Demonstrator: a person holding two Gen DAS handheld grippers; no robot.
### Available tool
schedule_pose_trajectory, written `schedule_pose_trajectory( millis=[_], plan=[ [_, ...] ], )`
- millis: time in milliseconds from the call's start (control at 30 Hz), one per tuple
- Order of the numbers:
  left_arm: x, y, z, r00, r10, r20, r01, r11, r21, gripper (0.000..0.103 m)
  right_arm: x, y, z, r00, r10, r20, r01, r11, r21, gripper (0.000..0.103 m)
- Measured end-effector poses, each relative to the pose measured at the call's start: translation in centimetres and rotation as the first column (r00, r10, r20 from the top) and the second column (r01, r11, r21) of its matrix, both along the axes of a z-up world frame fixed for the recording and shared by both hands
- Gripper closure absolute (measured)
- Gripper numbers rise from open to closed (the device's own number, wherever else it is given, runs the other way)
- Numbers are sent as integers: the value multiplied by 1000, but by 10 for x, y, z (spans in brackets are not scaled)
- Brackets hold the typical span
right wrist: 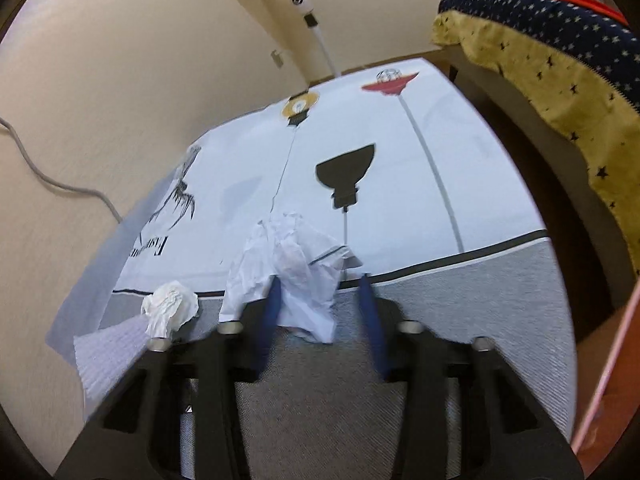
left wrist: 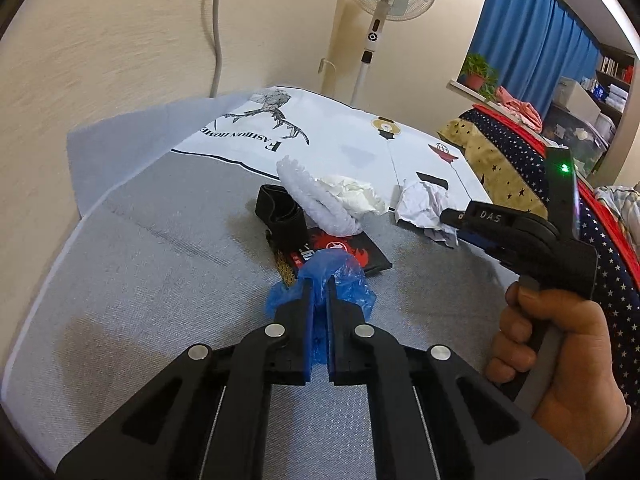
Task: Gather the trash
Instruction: 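Grasp the blue plastic bag with the left tool while the right tool grasps a white tissue, then carry the blue bag and white tissue over the pink bin with both tools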
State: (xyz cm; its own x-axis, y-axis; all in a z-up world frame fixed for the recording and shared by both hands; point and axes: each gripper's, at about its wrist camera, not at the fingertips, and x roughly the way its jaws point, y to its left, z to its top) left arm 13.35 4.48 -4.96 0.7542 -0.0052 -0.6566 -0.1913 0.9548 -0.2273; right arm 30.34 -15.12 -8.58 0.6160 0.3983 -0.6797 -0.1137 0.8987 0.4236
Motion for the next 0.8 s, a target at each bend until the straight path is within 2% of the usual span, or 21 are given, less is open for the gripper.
schedule_pose_trajectory(
  millis=[33, 67, 200, 467, 800],
  plan=[
    [0, 0, 0, 1000, 0, 0, 0, 1000, -1, 98, -1, 0, 1, 1000, 3, 6, -3, 1000, 0, 85],
    [0, 0, 0, 1000, 1, 1, -1, 1000, 0, 98, -4, 0, 3, 1000, 9, 16, -9, 1000, -1, 94],
    [-1, -1, 3, 1000, 0, 13, 0, 1000, 3, 98, -18, -2, 17, 997, 35, 70, -33, 999, -25, 101],
    [-9, -6, 17, 998, -14, 57, 13, 1000, 24, 99, -59, -22, 54, 990, 37, 135, -25, 996, -90, 101],
    [-31, -12, 39, 993, -41, 109, 37, 999, 32, 99, -135, -53, 107, 976, 30, 215, 5, 987, -158, 101]
  ],
)
